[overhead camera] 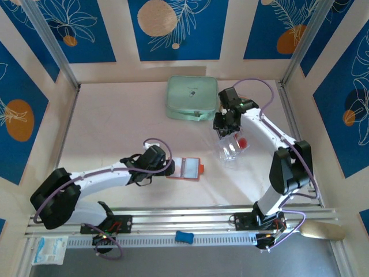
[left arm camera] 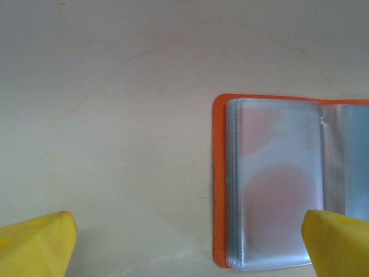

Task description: Put the credit cards into the card holder

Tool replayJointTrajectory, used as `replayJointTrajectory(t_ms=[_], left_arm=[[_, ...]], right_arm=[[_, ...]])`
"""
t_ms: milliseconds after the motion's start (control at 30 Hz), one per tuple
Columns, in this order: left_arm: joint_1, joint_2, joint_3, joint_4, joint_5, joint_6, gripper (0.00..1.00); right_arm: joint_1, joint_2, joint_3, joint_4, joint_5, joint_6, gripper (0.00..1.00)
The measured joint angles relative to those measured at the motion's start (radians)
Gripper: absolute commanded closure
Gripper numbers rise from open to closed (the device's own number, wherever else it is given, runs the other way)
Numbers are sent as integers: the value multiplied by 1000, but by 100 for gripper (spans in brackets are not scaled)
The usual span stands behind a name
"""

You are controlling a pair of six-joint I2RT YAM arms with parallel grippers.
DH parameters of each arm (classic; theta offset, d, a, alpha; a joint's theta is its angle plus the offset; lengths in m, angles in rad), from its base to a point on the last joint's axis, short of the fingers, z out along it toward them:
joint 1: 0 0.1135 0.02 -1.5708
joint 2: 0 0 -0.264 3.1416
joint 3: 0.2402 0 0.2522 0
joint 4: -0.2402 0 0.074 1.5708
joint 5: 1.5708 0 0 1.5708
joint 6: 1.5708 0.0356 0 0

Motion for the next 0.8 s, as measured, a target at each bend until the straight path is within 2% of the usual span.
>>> replayJointTrajectory(t_ms=[133,367,800], left_arm=[[0,13,4,13,7,0,0],[0,22,4,26,19,0,0],[0,22,4,34,19,0,0]], right_arm=[[0,75,76,-45,45,-33,70],[0,175,174,-103,101,-79,71],[2,299,253,-152,163,-125,75]])
